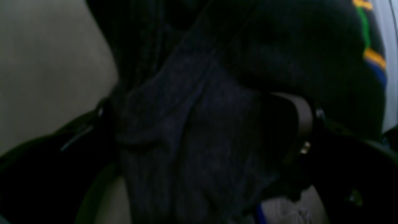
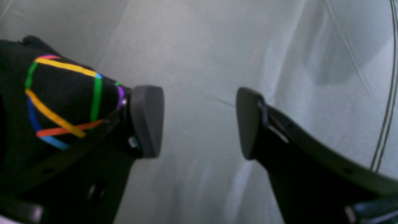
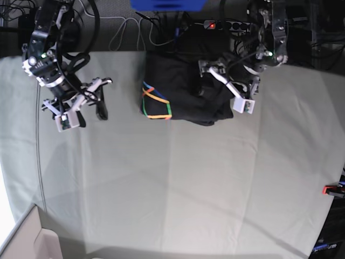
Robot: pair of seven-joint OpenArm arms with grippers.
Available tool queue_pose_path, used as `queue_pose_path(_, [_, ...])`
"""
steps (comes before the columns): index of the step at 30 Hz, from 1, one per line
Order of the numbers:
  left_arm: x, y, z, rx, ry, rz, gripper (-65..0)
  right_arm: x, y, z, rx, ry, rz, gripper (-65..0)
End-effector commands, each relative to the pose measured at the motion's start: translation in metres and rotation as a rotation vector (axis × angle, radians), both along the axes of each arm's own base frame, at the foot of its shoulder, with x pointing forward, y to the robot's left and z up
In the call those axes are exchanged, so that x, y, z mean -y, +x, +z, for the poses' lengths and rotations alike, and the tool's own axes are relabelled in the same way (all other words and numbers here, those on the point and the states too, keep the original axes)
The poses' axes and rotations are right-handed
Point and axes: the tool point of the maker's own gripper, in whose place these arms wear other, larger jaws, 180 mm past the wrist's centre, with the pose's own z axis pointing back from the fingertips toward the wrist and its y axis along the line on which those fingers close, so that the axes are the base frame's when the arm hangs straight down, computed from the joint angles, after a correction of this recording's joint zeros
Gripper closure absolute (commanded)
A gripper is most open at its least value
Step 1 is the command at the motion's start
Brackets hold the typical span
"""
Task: Layout the t-shirt on the table in an organized manner, then fold the t-shirt properly
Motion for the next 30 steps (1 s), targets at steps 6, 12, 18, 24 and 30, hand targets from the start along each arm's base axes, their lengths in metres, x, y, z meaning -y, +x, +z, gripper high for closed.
queue_pose_path(6, [0.005, 0.002, -0.016, -0.056, -0.011, -0.012, -52.7, 0.004, 0.008, 0.015, 0.059, 0.004, -0.005, -37.5])
queue_pose_path(12, [0.005, 0.012, -0.02, -0.06, -0.019, -0.009, -13.4, 0.024, 0.007, 0.017, 0.065, -0.011, -0.057, -37.5])
queue_pose_path(18, [0.005, 0.021, -0.015, -0.045, -0.011, -0.017, -0.6, 0.048, 0.01, 0.024, 0.083, -0.036, -0.119, -37.5])
queue_pose_path(24, [0.009, 0.058, 0.018, 0.075, 0.007, -0.052, 0.0, 0.096, 0.006, 0.035, 0.11, -0.081, -0.241, -37.5])
queue_pose_path(30, [0.05, 0.105, 0.056, 0.222, 0.088, -0.307, 0.0, 0.14, -0.008, 0.044, 0.125, -0.12, -0.37, -37.5])
